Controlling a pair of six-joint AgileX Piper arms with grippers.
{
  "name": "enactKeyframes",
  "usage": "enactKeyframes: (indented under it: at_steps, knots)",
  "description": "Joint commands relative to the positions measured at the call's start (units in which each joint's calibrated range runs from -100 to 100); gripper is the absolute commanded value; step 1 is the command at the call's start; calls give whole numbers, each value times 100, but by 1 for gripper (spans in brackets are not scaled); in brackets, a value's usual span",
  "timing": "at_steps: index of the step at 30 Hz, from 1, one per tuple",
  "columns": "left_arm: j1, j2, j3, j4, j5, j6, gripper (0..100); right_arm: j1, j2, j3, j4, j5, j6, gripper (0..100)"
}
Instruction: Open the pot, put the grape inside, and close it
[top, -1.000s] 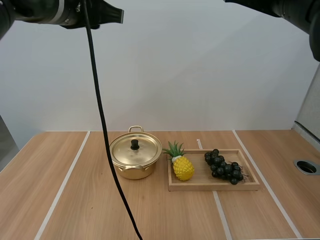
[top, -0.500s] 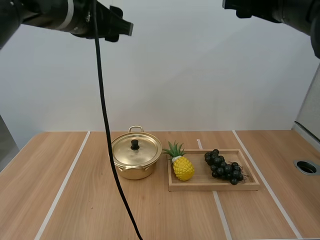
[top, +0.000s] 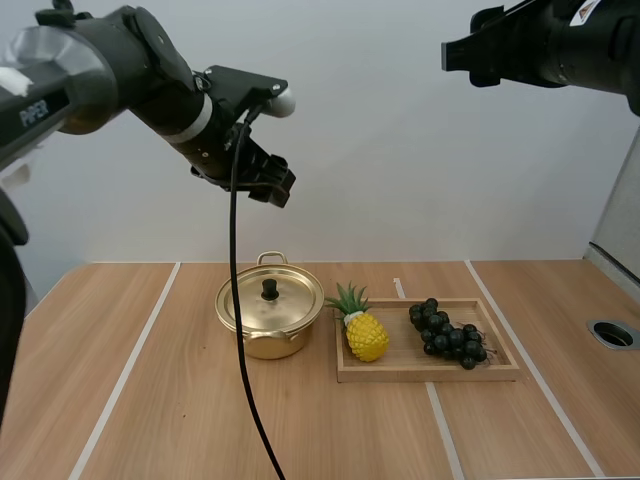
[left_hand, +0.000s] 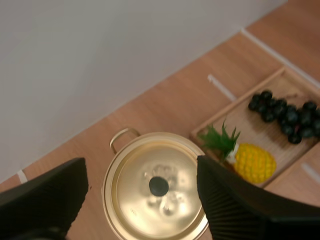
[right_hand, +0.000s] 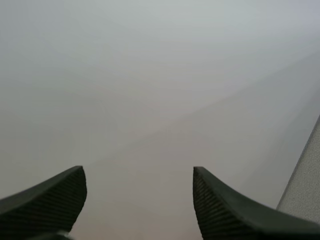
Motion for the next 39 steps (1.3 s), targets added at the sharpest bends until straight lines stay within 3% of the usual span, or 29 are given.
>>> enactKeyframes:
  at_steps: [1,4,9,39]
  knots:
    - [-241,273,-9,492,187,-155,100,-17,-32,-37,19,159,-130,100]
    - [-511,526,-9,1021,142,-398,100,-17,-32,-37,19,327,-168,100]
    - [-746,868,-9,1504,212,-567,100,-17,-32,-37,19,699,-279,100]
    - [-754,2444,-9,1947,-433,-736,100,-17,-32,-37,30,1082,-424,100]
